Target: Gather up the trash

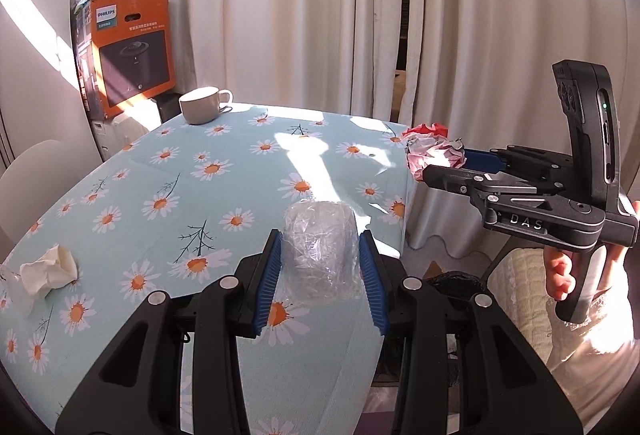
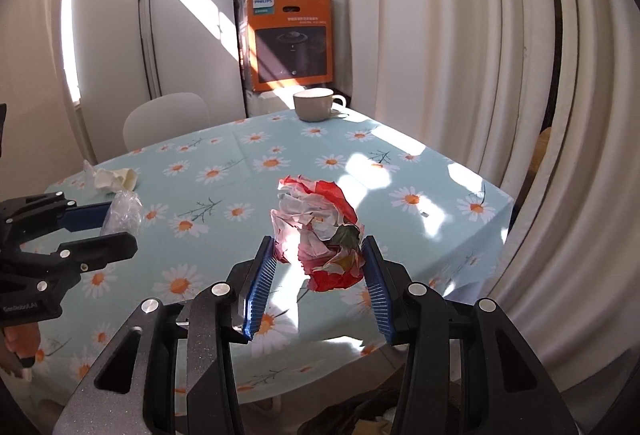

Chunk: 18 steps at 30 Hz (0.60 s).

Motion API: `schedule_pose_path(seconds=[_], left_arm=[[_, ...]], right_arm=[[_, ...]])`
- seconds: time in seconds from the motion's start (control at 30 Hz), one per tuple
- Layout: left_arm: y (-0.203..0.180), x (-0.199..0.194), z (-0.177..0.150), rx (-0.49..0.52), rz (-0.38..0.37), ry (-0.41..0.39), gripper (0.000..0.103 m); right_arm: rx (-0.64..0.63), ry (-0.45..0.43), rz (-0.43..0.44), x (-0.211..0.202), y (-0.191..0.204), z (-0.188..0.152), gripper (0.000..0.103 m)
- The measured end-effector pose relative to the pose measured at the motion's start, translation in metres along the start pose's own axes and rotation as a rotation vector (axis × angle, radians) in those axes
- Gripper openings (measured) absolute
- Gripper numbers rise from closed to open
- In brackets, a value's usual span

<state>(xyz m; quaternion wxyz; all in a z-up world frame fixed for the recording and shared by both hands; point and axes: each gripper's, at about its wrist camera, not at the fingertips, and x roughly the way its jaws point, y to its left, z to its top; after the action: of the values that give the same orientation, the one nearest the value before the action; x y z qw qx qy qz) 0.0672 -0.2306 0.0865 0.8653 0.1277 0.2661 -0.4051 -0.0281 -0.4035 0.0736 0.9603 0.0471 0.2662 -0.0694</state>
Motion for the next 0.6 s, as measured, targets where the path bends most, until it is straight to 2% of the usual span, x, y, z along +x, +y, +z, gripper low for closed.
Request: schedule_pose_path(seconds=[0.1,0.37,0.6], left_arm=[[-0.017,0.008,0.003,0.029,-0.022,0.007,0.04],[-0.07,0.03,0.008,0.111,-0.142,0.035,0.04],[-0.116,0.052,-0.002,0.179,-0.235,0.088,0.04]], right_arm=[[0.019,-0.002,-0.046,-0.011,-0.019,-0.008,0.041],[0.057,0.02,-0.15,-0.034,-0.066,-0.03,0.041],[0.059,0.048,-0.209,-0.045,-0.096,-0.058,0.041]])
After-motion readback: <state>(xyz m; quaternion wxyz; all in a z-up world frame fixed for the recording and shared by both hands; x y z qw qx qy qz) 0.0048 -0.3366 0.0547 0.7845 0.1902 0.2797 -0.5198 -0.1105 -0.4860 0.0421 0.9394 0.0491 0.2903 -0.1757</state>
